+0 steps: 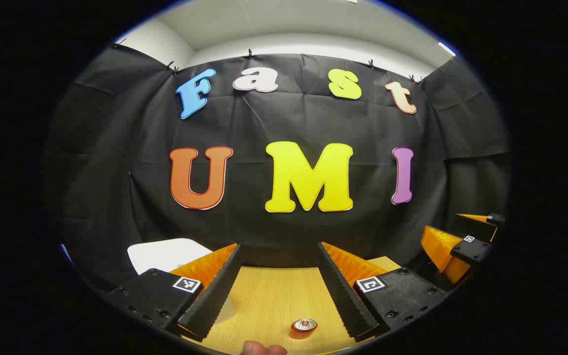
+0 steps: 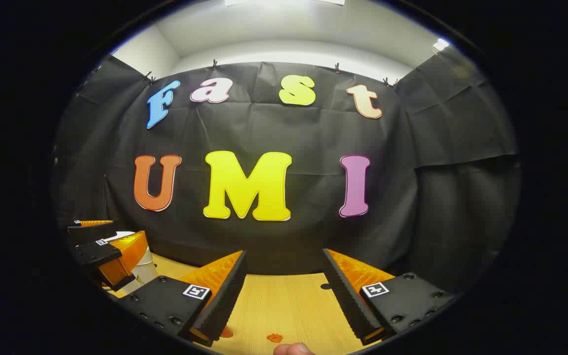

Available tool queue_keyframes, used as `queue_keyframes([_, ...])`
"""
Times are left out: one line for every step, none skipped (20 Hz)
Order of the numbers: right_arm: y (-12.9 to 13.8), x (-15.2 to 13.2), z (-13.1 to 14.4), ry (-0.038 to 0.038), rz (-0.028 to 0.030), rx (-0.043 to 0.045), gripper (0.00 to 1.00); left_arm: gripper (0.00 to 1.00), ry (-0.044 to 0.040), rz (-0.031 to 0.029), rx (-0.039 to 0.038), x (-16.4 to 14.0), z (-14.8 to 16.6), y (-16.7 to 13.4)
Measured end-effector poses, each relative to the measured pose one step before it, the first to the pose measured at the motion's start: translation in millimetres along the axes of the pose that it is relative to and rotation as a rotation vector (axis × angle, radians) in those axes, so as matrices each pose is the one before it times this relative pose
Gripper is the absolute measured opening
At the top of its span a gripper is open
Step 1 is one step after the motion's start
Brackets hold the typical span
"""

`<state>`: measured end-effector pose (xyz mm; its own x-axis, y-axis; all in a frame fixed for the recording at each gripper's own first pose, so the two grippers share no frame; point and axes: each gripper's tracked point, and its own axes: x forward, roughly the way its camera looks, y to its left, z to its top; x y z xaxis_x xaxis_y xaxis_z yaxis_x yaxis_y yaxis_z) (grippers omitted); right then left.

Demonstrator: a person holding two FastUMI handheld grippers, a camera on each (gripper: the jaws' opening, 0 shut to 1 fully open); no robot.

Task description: Press the lid of the desktop garbage bin to open it, pick up the crumpled paper on the desktop and throw it into the bin, then pick up the pop can on the desktop and drop it into the bin, and finally close the garbage bin lid.

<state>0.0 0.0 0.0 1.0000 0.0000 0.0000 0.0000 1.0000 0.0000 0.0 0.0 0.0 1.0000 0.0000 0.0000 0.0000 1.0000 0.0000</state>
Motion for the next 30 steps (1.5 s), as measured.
queue_keyframes([0.64,0.78,-0.01,0.00093,0.00204,-0.00100,0.95,0.98,-0.00085,0.00102,0.00145,-0.07,-0.07,0.38])
queue_keyframes([1.28,0.53,-0.95,0.00063,0.00136,-0.00023,0.95,0.98,0.00007,0.00296,0.00269,1.00,0.39,0.84])
queue_keyframes([1.61,0.54,0.51,0.00077,0.00274,0.00040,0.95,0.99,-0.00029,0.00240,0.00332,0.76,-0.54,1.14])
queue_keyframes([1.10,0.07,-0.16,-0.00015,0.00238,-0.00015,0.95,0.98,-0.00004,0.00450,0.00302,0.46,0.06,1.91])
queue_keyframes([0.90,0.50,1.11,0.00014,0.00115,-0.00086,0.95,0.98,-0.00002,0.00973,0.00544,0.69,0.94,1.35])
queue_keyframes([0.80,-0.11,-0.68,-0.00042,0.00256,0.00004,0.95,0.99,-0.00228,0.00716,0.00569,-0.58,0.27,2.40])
queue_keyframes([0.07,0.30,0.62,-0.00041,0.00020,0.00080,0.95,0.98,-0.00221,-0.00083,0.00377,1.15,0.49,0.54])
queue_keyframes([0.63,0.28,-0.07,0.00018,0.00126,0.00107,0.95,0.98,-0.00120,-0.00046,0.00187,-0.13,-0.84,-0.73])
queue_keyframes([0.53,0.43,0.21,0.00097,0.00147,0.00095,0.95,0.98,-0.00072,0.00018,0.00246,-0.10,0.66,0.05])
queue_keyframes([0.09,-0.60,-0.92,0.00166,-0.00003,-0.00022,0.95,0.98,-0.00156,0.00056,0.00081,-0.76,1.17,-0.24])
queue_keyframes([0.09,-0.67,0.32,0.00074,0.00113,0.00103,0.95,0.98,0.00135,-0.00041,0.00341,-0.26,-0.04,-0.67])
queue_keyframes([-0.19,-0.22,0.41,-0.00077,-0.00008,0.00288,0.95,0.98,0.00433,0.00182,0.00430,0.66,-0.49,1.21])
queue_keyframes([0.30,0.73,1.17,-0.00254,0.00105,0.00336,0.95,0.98,0.00283,0.00005,0.00211,-0.47,-0.25,0.08])
queue_keyframes([0.57,-0.98,-0.37,-0.00075,0.00146,0.00018,0.95,0.98,0.00159,0.00072,-0.00177,0.99,-0.52,-0.41])
queue_keyframes([0.36,-1.13,0.51,0.00019,0.00295,-0.00139,0.95,0.98,0.00098,0.00326,-0.00386,-0.70,-0.07,0.72])
queue_keyframes([0.86,-0.24,-1.33,0.00050,0.00371,-0.00216,0.95,0.98,-0.00174,0.00110,-0.00338,0.15,0.23,0.31])
queue_keyframes([0.23,0.22,0.58,0.00028,0.00123,-0.00096,0.95,0.98,0.00058,0.00166,0.00115,-1.13,0.42,0.27])
queue_keyframes([-0.68,-0.72,-0.50,0.00051,0.00229,0.00145,0.95,0.98,0.00130,0.00073,0.00142,0.85,-0.84,0.51])
queue_keyframes([-0.62,-0.62,1.01,-0.00078,0.00113,0.00214,0.95,0.98,-0.00006,0.00399,0.00222,-0.22,1.00,0.84])
queue_keyframes([-0.23,0.17,0.44,-0.00160,0.00262,-0.00060,0.95,0.98,-0.00183,0.00464,0.00015,0.25,1.20,1.07])
queue_keyframes([-0.82,0.33,0.34,-0.00014,0.00028,-0.00298,0.95,0.98,-0.00004,0.01231,0.00020,0.02,0.65,3.26])
queue_keyframes([-1.14,0.73,-0.15,0.00163,0.00120,0.00055,0.95,0.98,0.00200,0.01269,0.00045,1.49,-1.54,4.94])
queue_keyframes([-0.97,-0.08,-0.43,0.00166,0.00021,0.00160,0.95,0.98,0.00586,0.01727,0.00063,2.39,-1.76,5.62])
queue_keyframes([-1.51,0.65,-0.89,0.00176,-0.00066,0.00067,0.95,0.98,0.00666,0.01911,0.00047,1.33,-1.57,6.05])
queue_keyframes([-1.59,0.41,-0.24,0.00249,-0.00041,0.00040,0.95,0.98,0.01067,0.01975,-0.00158,3.56,-1.98,5.91])
queue_keyframes([-1.37,0.92,-0.51,0.00252,-0.00065,0.00079,0.93,0.97,0.00910,0.01950,-0.00192,2.83,-1.83,6.17])
queue_keyframes([-1.12,0.15,0.19,0.00180,0.00088,0.00042,0.95,0.96,0.00886,0.02480,0.00000,3.80,-2.22,8.02])
queue_keyframes([-1.36,0.61,-1.58,0.00146,0.00043,-0.00144,0.95,0.94,0.00558,0.02074,0.00124,3.57,-1.50,7.34])
queue_keyframes([-1.24,0.44,0.64,0.00134,0.00017,-0.00124,0.95,1.00,0.00742,0.02340,-0.00343,3.60,-1.94,8.41])
queue_keyframes([-1.32,0.41,-1.00,0.00286,0.00105,-0.00023,0.95,0.93,0.00077,0.02174,-0.00122,3.67,-1.37,6.80])
